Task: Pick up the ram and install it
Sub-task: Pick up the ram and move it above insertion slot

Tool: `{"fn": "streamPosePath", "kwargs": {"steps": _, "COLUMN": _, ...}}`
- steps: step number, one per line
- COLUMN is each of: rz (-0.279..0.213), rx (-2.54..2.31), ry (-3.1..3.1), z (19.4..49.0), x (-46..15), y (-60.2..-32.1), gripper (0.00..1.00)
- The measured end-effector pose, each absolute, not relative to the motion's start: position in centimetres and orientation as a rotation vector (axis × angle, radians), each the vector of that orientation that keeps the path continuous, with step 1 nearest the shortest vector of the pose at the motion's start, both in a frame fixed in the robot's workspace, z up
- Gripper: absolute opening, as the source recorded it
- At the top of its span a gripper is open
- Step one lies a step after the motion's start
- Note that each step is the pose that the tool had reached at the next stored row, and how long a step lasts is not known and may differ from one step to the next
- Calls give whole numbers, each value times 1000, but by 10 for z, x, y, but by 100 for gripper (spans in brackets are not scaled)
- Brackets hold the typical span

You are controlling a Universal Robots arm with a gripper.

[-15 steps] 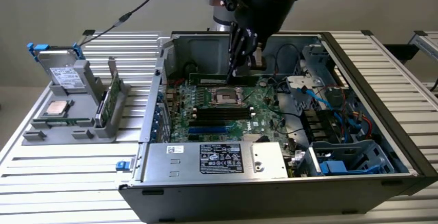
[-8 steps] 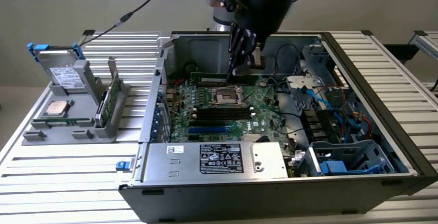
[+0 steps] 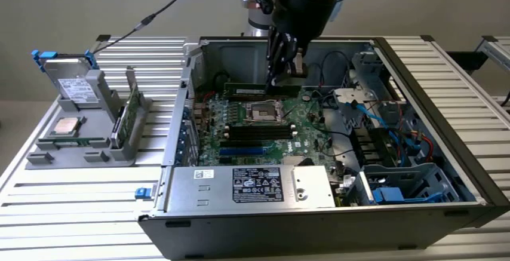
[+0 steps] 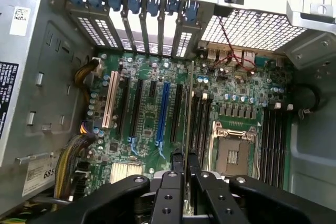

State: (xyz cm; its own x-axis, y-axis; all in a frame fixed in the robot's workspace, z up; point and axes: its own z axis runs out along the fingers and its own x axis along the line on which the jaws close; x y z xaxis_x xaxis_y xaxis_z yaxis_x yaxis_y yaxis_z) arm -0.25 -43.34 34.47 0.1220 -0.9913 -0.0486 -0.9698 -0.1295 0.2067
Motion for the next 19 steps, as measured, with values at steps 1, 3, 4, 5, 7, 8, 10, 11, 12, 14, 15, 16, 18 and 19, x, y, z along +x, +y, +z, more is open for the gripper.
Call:
{"fn": "streamPosePath", "kwargs": {"steps": 1, "rz": -257, "rx": 2258, "ry": -1988, "z": 344, "x": -2, "y": -432, "gripper": 14}}
{"fn": "streamPosePath", "kwargs": {"steps": 3, "rz": -243, "rx": 2261, "ry": -1991, "z": 344, "x": -2, "y": -428, "gripper": 14}}
{"fn": "streamPosePath", "kwargs": {"steps": 4, "rz": -236, "rx": 2263, "ry": -1993, "z": 343, "x": -2, "y": -427, "gripper": 14}}
{"fn": "streamPosePath", "kwargs": {"steps": 5, "rz": -229, "rx": 2264, "ry": -1994, "z": 343, "x": -2, "y": -426, "gripper": 14}}
{"fn": "streamPosePath", "kwargs": {"steps": 7, "rz": -220, "rx": 2264, "ry": -1996, "z": 341, "x": -2, "y": -423, "gripper": 14}}
{"fn": "streamPosePath", "kwargs": {"steps": 8, "rz": -218, "rx": 2263, "ry": -1996, "z": 340, "x": -2, "y": -423, "gripper": 14}}
{"fn": "streamPosePath", "kwargs": {"steps": 10, "rz": -215, "rx": 2261, "ry": -1996, "z": 338, "x": -2, "y": -421, "gripper": 14}}
{"fn": "streamPosePath", "kwargs": {"steps": 11, "rz": -212, "rx": 2260, "ry": -1997, "z": 336, "x": -2, "y": -421, "gripper": 14}}
{"fn": "streamPosePath", "kwargs": {"steps": 12, "rz": -210, "rx": 2258, "ry": -1997, "z": 335, "x": -2, "y": -420, "gripper": 14}}
{"fn": "streamPosePath", "kwargs": {"steps": 14, "rz": -203, "rx": 2257, "ry": -1997, "z": 333, "x": -2, "y": -419, "gripper": 14}}
{"fn": "streamPosePath", "kwargs": {"steps": 15, "rz": -199, "rx": 2256, "ry": -1998, "z": 332, "x": -2, "y": -419, "gripper": 14}}
{"fn": "streamPosePath", "kwargs": {"steps": 16, "rz": -195, "rx": 2256, "ry": -2000, "z": 332, "x": -2, "y": -419, "gripper": 14}}
{"fn": "streamPosePath", "kwargs": {"steps": 18, "rz": -187, "rx": 2256, "ry": -2004, "z": 330, "x": -2, "y": -418, "gripper": 14}}
{"fn": "streamPosePath", "kwargs": {"steps": 19, "rz": -182, "rx": 2255, "ry": -2006, "z": 329, "x": -2, "y": -417, "gripper": 14}}
